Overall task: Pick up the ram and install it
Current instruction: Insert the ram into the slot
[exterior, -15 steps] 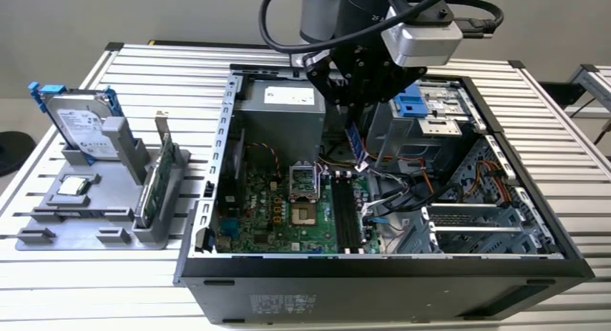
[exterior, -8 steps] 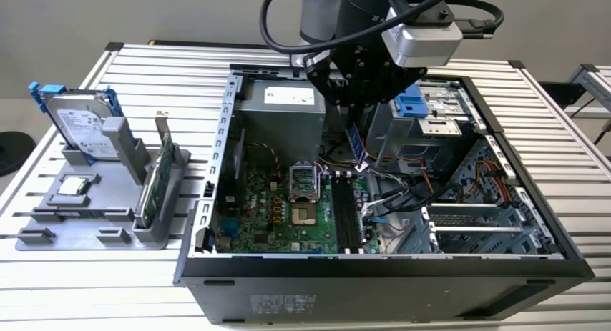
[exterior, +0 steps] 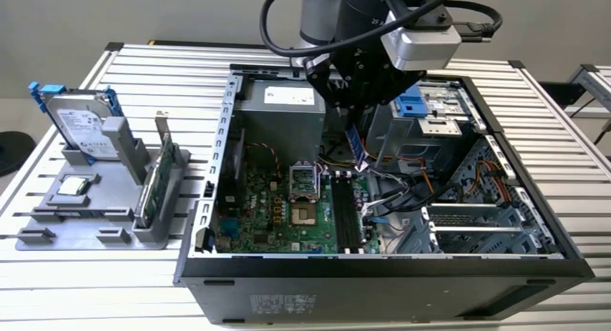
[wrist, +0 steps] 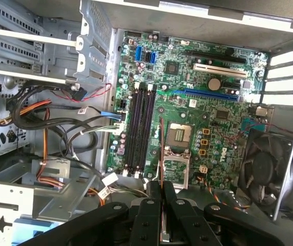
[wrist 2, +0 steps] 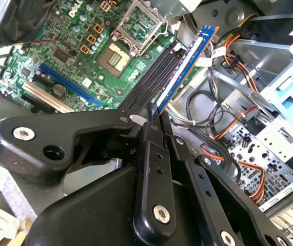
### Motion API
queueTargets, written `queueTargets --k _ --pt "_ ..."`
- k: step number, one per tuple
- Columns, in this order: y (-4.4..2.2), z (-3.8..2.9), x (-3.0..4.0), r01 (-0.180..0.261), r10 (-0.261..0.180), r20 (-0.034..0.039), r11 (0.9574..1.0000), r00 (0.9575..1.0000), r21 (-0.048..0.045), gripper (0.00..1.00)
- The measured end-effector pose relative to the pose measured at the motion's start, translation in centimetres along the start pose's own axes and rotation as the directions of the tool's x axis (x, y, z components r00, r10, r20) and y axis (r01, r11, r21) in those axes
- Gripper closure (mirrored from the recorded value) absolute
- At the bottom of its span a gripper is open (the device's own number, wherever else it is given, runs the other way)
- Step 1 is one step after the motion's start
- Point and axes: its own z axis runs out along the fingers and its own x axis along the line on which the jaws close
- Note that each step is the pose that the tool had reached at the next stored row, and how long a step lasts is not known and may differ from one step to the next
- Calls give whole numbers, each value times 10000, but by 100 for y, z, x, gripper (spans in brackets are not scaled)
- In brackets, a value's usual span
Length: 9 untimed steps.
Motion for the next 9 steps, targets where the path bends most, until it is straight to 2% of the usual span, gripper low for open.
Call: queueTargets --k 9 --pt "3 24 11 2 -2 0 10000 10000 1 100"
